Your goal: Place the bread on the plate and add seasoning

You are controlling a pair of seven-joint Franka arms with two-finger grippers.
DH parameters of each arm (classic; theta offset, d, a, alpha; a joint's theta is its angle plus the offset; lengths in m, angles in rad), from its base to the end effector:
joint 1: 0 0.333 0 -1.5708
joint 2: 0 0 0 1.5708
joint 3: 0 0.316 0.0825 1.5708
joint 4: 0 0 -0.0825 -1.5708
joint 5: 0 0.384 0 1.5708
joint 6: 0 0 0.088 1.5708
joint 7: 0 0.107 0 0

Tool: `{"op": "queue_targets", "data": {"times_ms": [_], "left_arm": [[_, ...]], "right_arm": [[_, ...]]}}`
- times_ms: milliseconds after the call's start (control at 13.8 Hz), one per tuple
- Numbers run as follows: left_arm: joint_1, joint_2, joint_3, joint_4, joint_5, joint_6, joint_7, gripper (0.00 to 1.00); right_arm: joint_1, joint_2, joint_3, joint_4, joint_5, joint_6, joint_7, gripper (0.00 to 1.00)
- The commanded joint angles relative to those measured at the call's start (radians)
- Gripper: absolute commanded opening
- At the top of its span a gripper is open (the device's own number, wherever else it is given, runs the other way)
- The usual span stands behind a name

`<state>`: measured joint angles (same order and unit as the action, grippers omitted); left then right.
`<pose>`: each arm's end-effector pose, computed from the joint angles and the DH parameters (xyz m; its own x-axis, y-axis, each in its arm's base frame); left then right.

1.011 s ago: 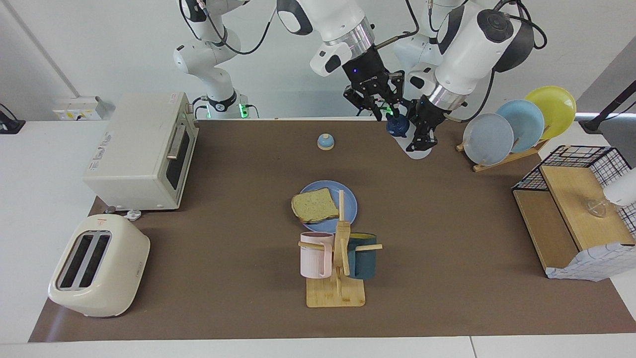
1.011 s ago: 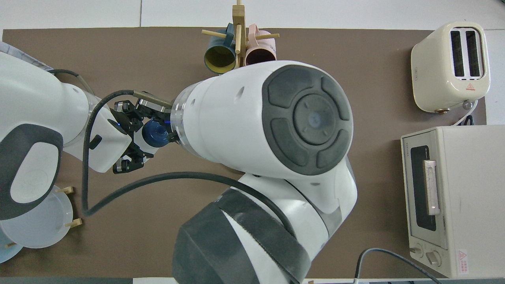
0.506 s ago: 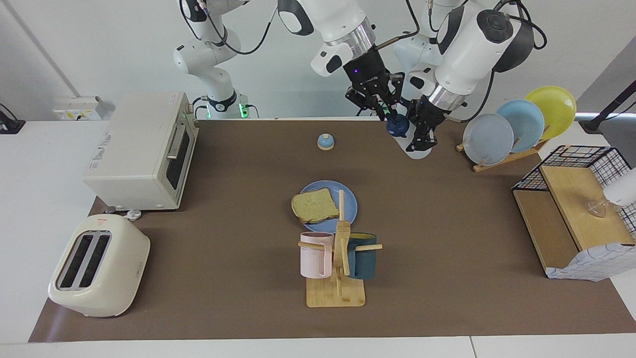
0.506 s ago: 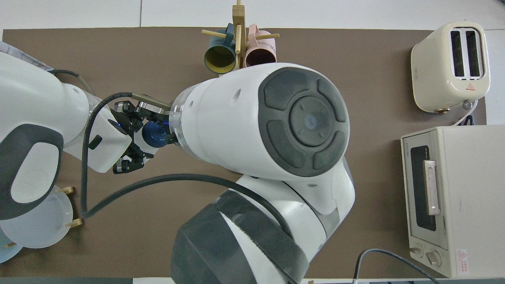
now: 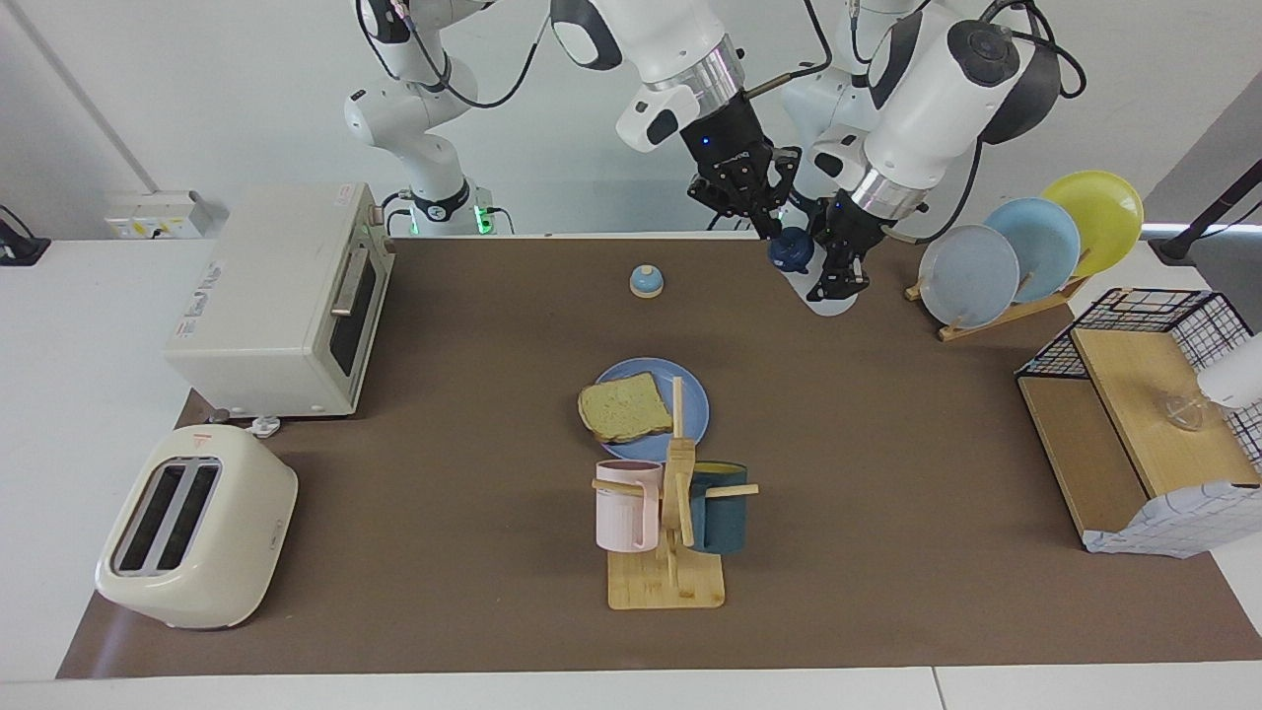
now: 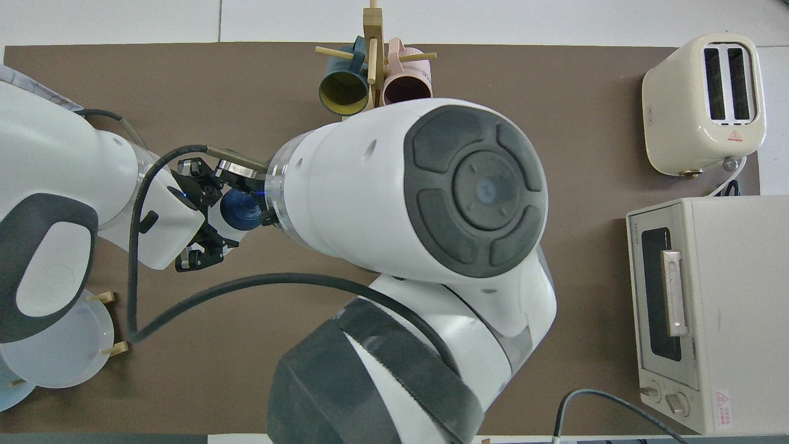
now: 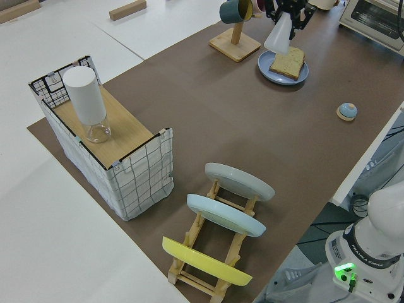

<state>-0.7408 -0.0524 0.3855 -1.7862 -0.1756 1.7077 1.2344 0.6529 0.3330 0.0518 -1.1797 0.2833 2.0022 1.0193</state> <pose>0.5062 -0.2008 0.5623 0.0149 -0.9853 0.1702 -0.9956 0.0011 0.0939 0.5177 0.4526 0.6592 0.9315 -0.3634 -0.0147 -0.3133 -0.7815 -0.5396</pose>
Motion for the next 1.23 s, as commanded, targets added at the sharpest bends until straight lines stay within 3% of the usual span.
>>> {"op": "queue_targets", "data": {"times_ms": [0,433,650,1084,1156], "left_arm": [[-0.008,-0.029,0.000,-0.019,0.011,-0.011,0.010,0.00],[-0.008,-0.033,0.001,-0.024,0.011,-0.010,0.010,0.00],[-0.008,-0.033,0.001,-0.024,0.011,-0.010,0.010,0.00],[-0.008,-0.033,0.001,-0.025,0.011,-0.010,0.008,0.00],[-0.008,-0.033,0.001,-0.025,0.011,-0.010,0.007,0.00]], "right_arm": [[0.002,-0.019,0.002,-0.021,-0.018,0.000,0.030,0.00],[-0.010,-0.011,0.000,-0.021,0.004,0.079,0.157,0.00],[-0.033,-0.011,-0.007,-0.023,0.068,0.083,0.163,0.00],[-0.081,-0.037,-0.006,-0.089,0.068,0.087,0.130,0.00],[-0.079,-0.045,-0.007,-0.110,0.067,0.108,0.111,0.17]]}}
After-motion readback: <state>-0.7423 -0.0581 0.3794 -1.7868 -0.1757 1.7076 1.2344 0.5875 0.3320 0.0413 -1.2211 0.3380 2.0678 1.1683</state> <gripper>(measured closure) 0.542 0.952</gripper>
